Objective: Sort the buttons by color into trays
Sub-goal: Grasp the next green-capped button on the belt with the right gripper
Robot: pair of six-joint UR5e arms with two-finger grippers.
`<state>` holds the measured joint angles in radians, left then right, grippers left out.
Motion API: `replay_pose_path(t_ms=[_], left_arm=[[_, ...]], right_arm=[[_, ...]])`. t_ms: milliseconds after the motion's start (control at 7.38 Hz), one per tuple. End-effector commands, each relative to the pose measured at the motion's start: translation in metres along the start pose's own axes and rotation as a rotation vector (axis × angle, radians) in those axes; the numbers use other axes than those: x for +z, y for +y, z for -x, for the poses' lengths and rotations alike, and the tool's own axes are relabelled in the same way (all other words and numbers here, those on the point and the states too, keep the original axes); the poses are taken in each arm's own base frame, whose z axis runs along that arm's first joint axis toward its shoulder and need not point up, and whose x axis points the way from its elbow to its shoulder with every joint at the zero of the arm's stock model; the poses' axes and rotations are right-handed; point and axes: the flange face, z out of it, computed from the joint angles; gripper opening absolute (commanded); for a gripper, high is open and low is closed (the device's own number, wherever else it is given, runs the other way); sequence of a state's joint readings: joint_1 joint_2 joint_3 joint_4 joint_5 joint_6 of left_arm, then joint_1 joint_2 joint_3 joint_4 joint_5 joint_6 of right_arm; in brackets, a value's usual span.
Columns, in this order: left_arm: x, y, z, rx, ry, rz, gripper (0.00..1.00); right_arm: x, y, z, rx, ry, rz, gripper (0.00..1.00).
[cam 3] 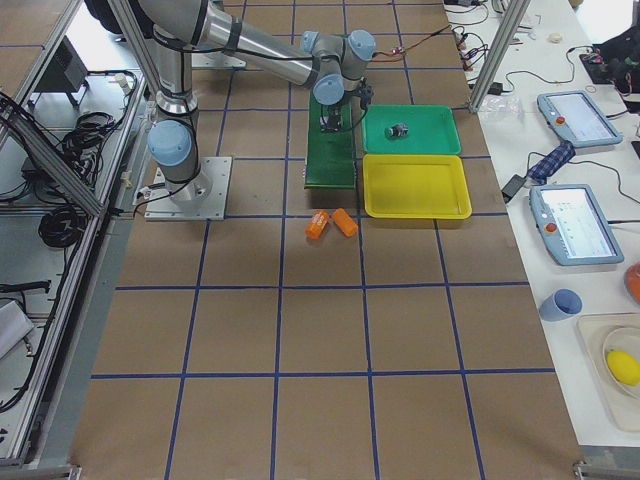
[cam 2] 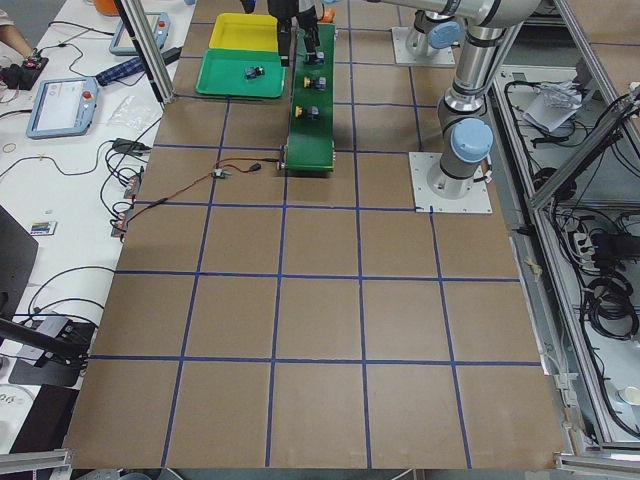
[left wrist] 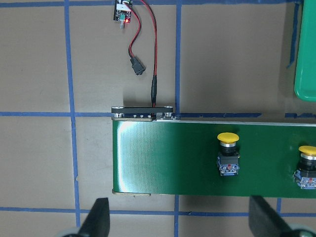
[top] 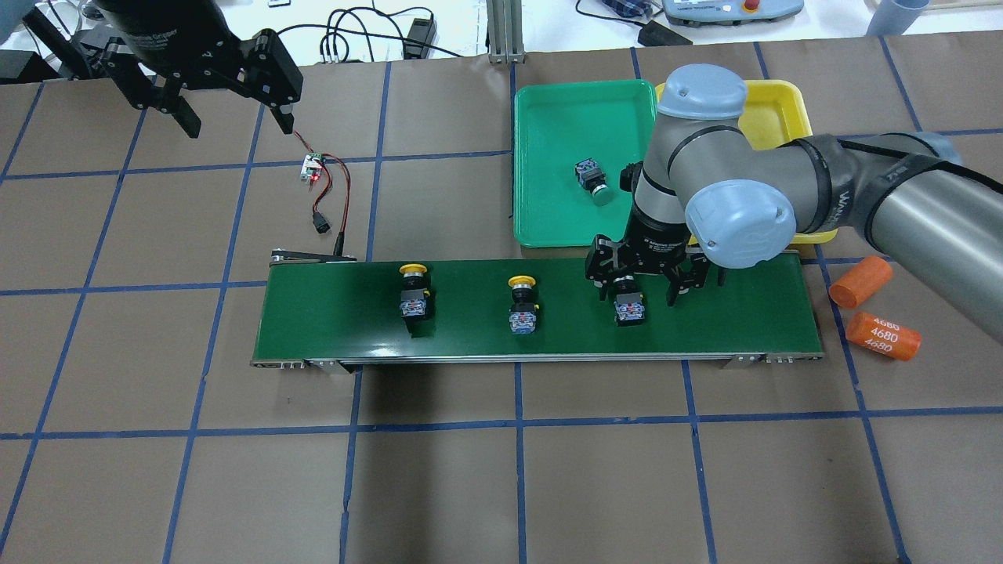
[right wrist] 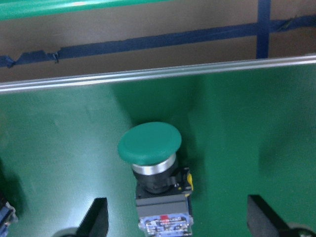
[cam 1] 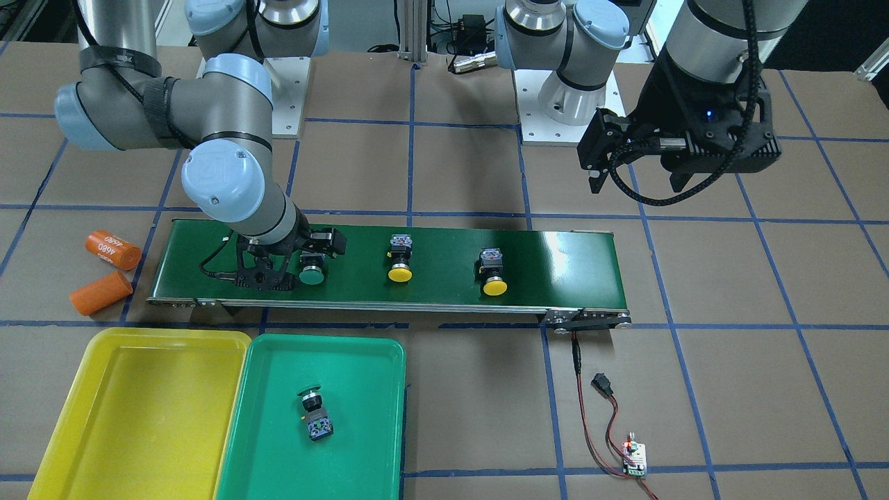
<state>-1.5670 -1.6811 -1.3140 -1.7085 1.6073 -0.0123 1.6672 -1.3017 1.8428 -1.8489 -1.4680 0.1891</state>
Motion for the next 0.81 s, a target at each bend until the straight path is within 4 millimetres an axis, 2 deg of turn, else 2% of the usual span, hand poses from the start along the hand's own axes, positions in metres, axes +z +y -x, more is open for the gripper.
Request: replay_pose_path(t_ms=[0, 135, 271, 406, 542, 677], left_arm=[[-0.003, 0.001, 0.000, 0.001, -0.002, -0.004, 1.00], [-0.003, 0.001, 0.002, 0.002, -0.026, -0.007, 1.00], [-0.003, 0.001, 0.003, 0.007, -0.028, -0.007, 1.00], [-0.002, 0.001, 0.003, 0.034, -0.029, -0.005, 1.00], [-0.001, 0.000, 0.004, 0.036, -0.029, -0.006, 1.00], [-0.002, -0.001, 0.005, 0.031, -0.025, -0.005, 1.00]], right_arm=[[0.013, -0.001, -0.005, 0.007, 0.007, 0.029, 0.57], [0.012, -0.003, -0.009, 0.008, 0.015, 0.026, 0.15], [0.006, -0.005, -0.010, 0.010, 0.013, 0.019, 0.00], [-0.002, -0.009, -0.009, 0.010, 0.008, 0.000, 0.00], [-0.019, -0.016, -0.006, 0.008, 0.003, -0.035, 0.00], [-0.045, -0.025, -0.002, 0.003, -0.005, -0.089, 0.00]])
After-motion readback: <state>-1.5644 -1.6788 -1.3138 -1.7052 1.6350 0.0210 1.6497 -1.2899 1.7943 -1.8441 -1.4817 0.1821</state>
